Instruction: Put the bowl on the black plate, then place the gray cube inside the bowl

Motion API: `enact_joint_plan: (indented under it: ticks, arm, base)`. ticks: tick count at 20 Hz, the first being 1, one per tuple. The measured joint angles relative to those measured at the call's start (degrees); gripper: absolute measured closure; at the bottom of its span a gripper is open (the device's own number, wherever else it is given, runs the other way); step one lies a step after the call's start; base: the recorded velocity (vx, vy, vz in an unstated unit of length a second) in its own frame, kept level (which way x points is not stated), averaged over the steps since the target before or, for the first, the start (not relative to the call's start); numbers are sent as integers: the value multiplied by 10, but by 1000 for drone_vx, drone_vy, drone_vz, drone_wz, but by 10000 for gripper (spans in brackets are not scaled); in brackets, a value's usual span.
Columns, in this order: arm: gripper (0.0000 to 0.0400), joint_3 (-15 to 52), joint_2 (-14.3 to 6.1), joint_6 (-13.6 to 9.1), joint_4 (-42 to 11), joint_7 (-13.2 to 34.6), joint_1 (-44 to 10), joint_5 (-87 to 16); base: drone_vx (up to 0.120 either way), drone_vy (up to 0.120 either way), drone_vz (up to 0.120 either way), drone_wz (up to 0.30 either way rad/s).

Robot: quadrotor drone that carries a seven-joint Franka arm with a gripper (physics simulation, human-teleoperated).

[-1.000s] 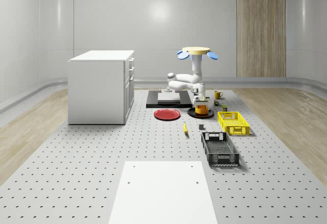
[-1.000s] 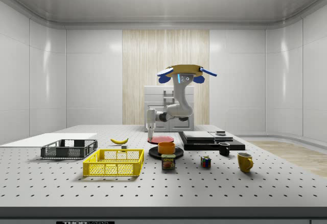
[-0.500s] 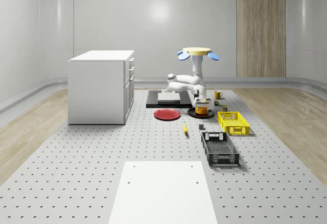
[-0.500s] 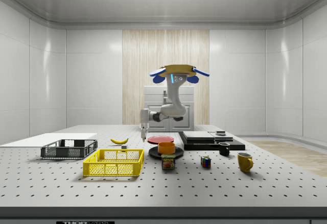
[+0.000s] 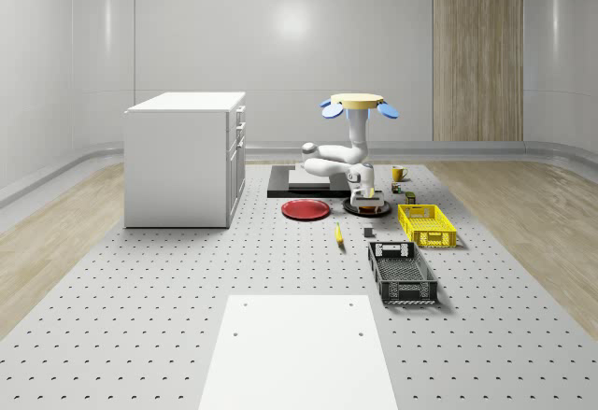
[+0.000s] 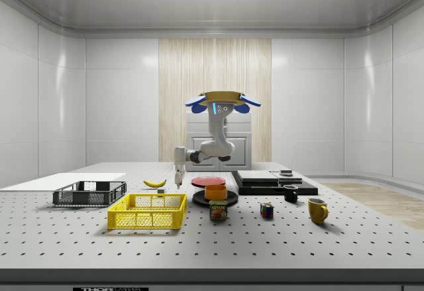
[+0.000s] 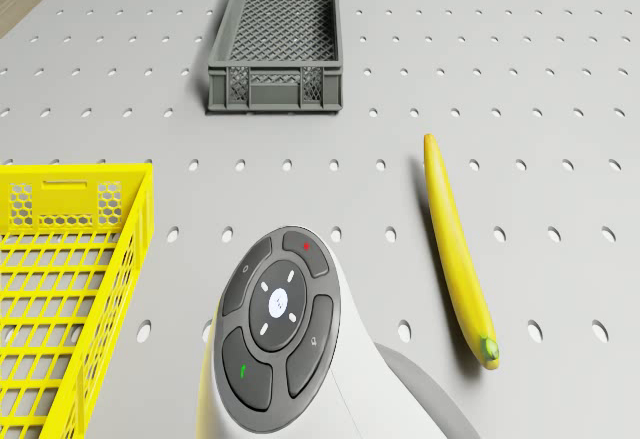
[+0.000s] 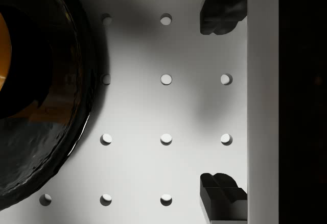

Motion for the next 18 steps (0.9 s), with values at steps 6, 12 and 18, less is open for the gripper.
enact_joint_plan:
  ticks: [6,12,18]
  arm:
    - [0,0,-1,1,0,0,0,0]
    - [0,1,-2,2,0,0,-1,1]
    - [0,1,-3,3,0,1,-1,1]
  base:
    - [120,-27,0,0]
    - [120,-7,0,0]
    - [120,-20,0,0]
